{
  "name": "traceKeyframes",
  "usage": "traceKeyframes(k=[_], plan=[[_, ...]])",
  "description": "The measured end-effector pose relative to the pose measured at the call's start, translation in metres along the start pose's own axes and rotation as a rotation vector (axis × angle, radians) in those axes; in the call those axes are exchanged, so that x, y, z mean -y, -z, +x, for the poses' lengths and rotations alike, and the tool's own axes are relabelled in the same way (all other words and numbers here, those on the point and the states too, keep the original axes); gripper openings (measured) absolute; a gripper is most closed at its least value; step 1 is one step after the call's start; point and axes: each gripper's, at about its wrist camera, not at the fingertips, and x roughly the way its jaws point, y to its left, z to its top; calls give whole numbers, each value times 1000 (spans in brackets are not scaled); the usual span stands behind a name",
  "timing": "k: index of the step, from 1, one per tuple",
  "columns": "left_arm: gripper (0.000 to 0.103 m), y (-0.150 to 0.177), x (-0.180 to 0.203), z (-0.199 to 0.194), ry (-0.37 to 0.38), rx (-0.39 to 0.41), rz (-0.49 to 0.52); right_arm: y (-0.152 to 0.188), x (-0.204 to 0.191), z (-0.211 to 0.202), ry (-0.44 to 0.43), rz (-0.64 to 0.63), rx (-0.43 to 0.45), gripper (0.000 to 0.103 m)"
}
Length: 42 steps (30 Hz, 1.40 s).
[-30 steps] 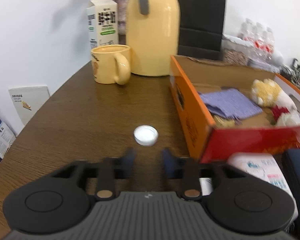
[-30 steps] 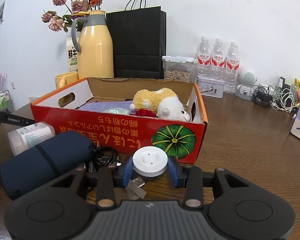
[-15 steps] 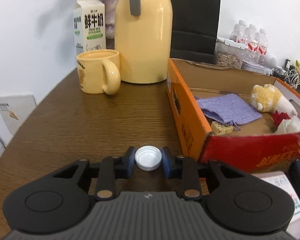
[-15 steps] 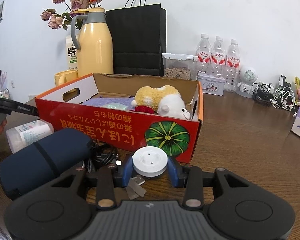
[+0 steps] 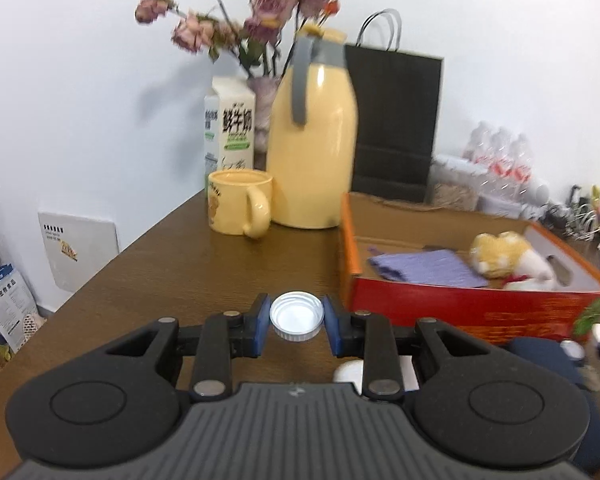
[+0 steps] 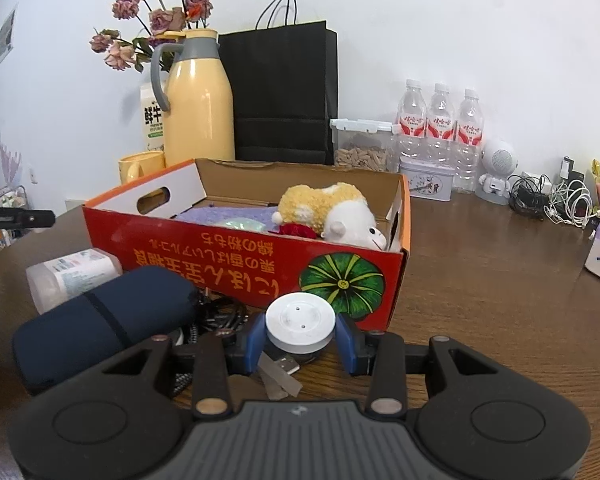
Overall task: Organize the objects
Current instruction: 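Carry the cap and white lid into the box and open both grippers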
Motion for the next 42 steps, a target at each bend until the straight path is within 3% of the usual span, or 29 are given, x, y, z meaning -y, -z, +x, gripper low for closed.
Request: traceKeyframes(k=[10,20,30,42], plan=[[29,-1,45,-39,130,9,47,-7,-19,-20,-57,-32,45,37],[29,-29,85,-35,188,72,93,-35,-42,-23,-111,-84,105,37],[29,-64,109,26,140,58,93,-86,-61,23,-125,-132,134,37],[29,-60,104,111,60,-68,45,-100,-58,119,-89,-79,-3,37]])
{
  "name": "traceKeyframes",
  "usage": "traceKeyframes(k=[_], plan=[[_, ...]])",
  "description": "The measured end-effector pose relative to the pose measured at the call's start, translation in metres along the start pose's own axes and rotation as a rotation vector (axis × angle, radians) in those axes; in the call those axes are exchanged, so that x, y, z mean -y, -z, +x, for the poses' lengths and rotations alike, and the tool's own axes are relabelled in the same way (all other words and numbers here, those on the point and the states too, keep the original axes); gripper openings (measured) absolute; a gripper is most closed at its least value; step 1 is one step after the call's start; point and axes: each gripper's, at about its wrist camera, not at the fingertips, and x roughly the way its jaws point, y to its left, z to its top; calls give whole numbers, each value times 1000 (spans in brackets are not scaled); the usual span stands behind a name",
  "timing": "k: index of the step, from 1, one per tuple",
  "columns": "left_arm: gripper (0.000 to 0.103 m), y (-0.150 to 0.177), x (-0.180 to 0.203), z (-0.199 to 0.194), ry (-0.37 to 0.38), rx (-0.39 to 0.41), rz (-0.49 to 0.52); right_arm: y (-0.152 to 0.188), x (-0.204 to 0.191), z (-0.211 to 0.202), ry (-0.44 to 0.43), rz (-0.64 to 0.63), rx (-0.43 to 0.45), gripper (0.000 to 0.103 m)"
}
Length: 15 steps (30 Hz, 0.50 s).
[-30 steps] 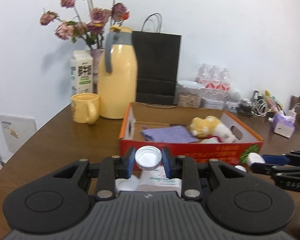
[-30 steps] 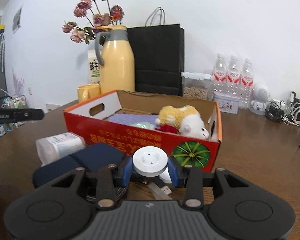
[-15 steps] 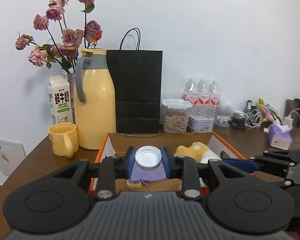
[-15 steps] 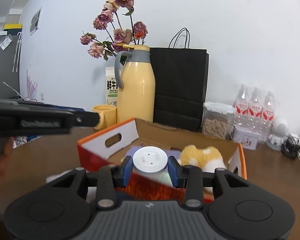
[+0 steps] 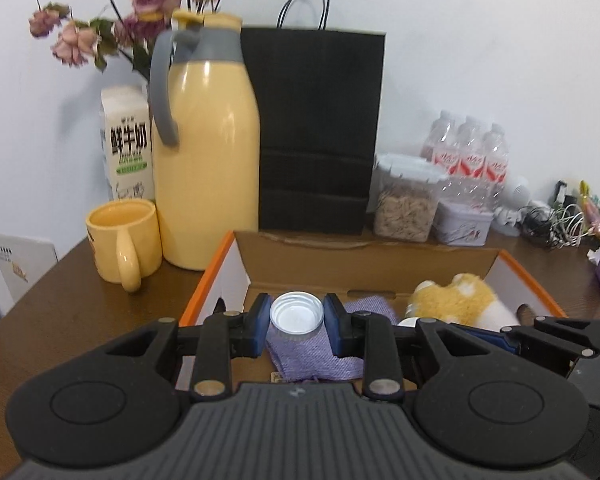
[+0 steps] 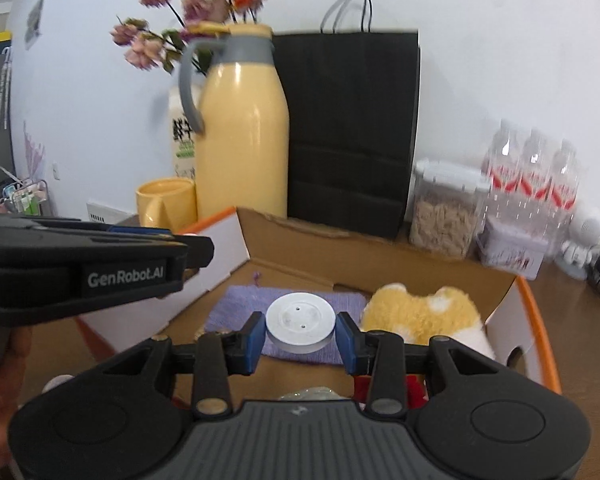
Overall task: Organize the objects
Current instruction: 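Carry the cap and white lid into the box and open both grippers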
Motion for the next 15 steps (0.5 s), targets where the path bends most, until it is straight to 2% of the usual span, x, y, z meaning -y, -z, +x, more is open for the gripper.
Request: traceKeyframes(k=[4,5,6,7,8,9,10,13,15], plan=[[34,4,-4,4,14,-21,-1,5,3,11,1,6,-31,37],[45,4,-4,3,17,-18,3,6,4,12,3,9,-38,37],[64,5,-3,0,14,-10,7,7,4,11,2,10,-39,39],[76,6,-3,-3,4,1,13,8,4,10,2,11,-40,48],[95,7,-2,-6,-8,11,21,8,5,8,7,12,-38,57],[103,7,0,-9,-21,26,27,8,5,5,17,11,-31,76],[103,7,0,-12,-27,43,28,8,5,3,29,8,-24,89],[103,6,2,-16,-26,54,25,8,6,-5,41,17,-4,103],[103,6,3,-18,-22,57,26,7,8,-6,44,30,-8,103]])
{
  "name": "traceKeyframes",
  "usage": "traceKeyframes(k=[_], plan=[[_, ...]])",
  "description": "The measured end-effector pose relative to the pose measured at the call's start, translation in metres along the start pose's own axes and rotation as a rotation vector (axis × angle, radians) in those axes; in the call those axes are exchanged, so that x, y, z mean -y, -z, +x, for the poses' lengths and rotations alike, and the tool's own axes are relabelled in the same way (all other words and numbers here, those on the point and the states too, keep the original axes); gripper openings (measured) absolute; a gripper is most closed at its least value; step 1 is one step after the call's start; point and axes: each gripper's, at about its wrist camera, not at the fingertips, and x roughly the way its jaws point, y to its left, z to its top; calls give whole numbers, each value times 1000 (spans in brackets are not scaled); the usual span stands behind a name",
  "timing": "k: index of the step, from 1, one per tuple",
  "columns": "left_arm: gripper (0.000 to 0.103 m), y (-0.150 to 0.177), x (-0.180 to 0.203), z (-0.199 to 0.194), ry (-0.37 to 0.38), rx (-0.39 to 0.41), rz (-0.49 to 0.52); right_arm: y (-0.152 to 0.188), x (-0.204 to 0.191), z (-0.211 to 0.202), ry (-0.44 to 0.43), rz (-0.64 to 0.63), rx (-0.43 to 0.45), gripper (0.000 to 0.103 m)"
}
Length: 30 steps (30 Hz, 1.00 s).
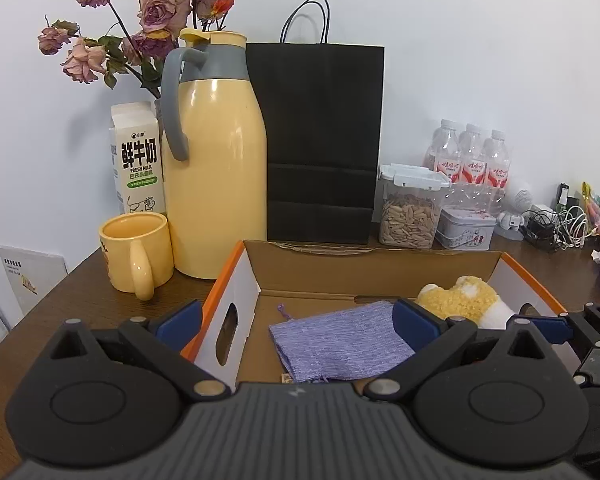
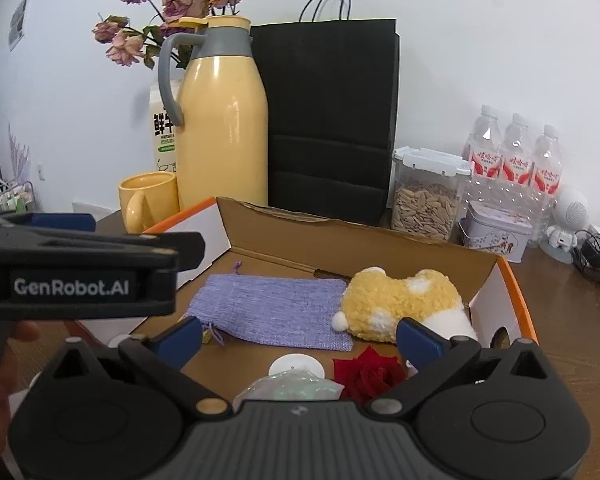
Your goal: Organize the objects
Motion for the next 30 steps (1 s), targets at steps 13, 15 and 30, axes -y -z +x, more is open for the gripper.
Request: traceKeyframes(k=[13,15,30], plan=[[103,-9,-2,-32,4,71,-22,-5,6,-32,20,20,71,103],[103,-10,-3,-41,5,84,-25,-5,7,-41,21,21,85,103],[103,29,-39,-108,-20,46,17,48,16,-114,55,5,59,103]])
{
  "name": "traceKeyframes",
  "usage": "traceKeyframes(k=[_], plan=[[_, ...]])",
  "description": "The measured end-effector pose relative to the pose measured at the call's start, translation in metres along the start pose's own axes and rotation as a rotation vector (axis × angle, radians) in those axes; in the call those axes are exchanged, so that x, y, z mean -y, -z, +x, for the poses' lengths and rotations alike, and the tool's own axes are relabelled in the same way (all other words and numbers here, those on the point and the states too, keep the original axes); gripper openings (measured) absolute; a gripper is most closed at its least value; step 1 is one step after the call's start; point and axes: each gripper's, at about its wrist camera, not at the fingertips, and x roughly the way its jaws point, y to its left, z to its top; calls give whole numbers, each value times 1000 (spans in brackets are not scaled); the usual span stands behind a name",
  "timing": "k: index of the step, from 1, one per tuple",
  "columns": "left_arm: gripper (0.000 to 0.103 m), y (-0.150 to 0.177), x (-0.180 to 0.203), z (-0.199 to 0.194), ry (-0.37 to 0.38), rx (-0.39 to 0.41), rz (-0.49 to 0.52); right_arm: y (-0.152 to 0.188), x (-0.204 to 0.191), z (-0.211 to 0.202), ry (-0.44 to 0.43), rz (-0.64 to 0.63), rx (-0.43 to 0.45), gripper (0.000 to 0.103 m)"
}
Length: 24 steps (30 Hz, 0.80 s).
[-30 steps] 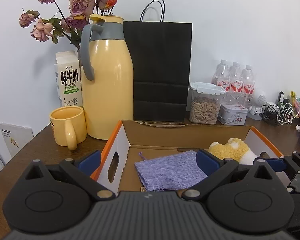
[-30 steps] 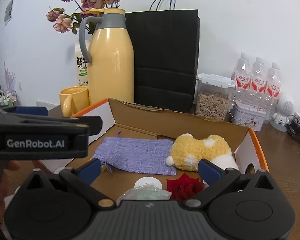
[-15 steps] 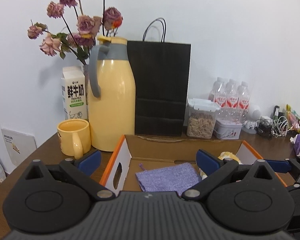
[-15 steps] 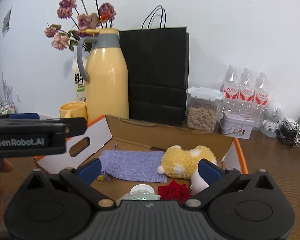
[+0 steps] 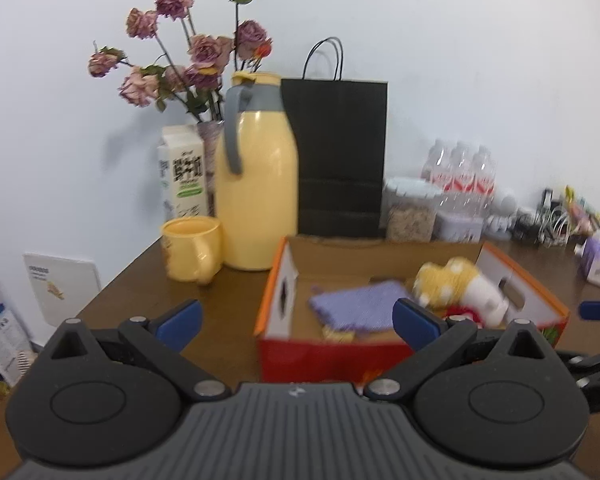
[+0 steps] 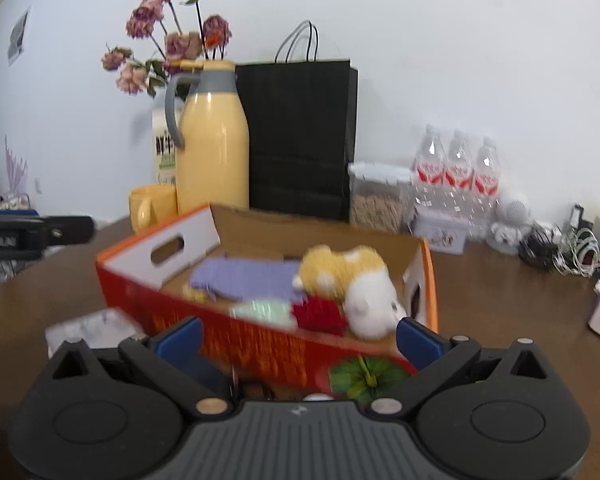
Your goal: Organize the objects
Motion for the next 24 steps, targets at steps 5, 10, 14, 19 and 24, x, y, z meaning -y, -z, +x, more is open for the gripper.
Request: traceKeyframes(k=[5,10,14,19,24], plan=[[103,22,-19,-12,-35,-55,-1,26,4,-9,16,-7,-70,103],[103,42,-35,-20,-74,-113,-29,48,10,-11,26,2,-138,103],[103,49,-42,-25,-84,-132,-51,58,12,-14,16,2,-155,94],[103,50,-45,-28,-91,-136,-65,57,12,-10,0,-2,-160,71],[103,49,-44,-29,-89,-133,-71,53,8,2,-27,-40,-176,46]])
